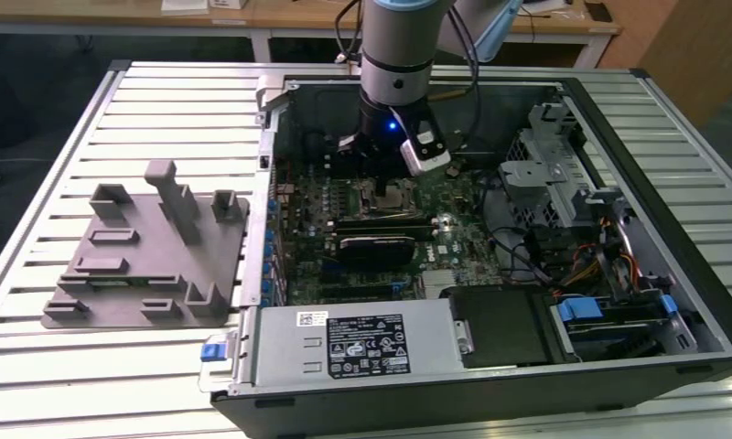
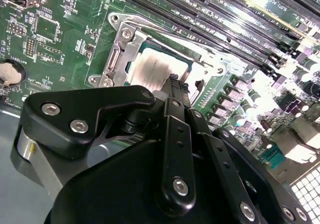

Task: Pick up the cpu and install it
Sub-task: 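Close the cpu cover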

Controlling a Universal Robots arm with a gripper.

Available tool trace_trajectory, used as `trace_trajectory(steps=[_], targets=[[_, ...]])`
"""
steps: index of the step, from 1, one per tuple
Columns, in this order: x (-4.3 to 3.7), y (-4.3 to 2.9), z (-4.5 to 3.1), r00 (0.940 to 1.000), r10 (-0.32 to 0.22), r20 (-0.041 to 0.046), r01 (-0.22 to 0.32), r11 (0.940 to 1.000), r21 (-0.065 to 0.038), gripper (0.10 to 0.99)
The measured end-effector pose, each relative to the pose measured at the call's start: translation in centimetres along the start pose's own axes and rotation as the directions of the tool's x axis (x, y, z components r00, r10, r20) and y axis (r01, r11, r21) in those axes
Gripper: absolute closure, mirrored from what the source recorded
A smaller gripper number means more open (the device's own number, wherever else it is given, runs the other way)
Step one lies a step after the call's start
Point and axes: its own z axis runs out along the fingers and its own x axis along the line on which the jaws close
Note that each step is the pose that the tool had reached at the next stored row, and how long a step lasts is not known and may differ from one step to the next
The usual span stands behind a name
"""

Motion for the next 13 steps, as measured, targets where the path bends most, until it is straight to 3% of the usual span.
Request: trace_trajectory(steps=[5, 10, 13], targets=[[0.22, -0.06, 0.2, 1.0, 0.0, -0.0002, 0.0, 1.0, -0.004, 0.98], [0.52, -0.22, 0.35, 1.0, -0.001, -0.0014, 0.001, 0.9998, -0.019, 0.98], [0.53, -0.22, 0.36, 1.0, -0.002, -0.0014, 0.001, 0.9998, -0.019, 0.98]])
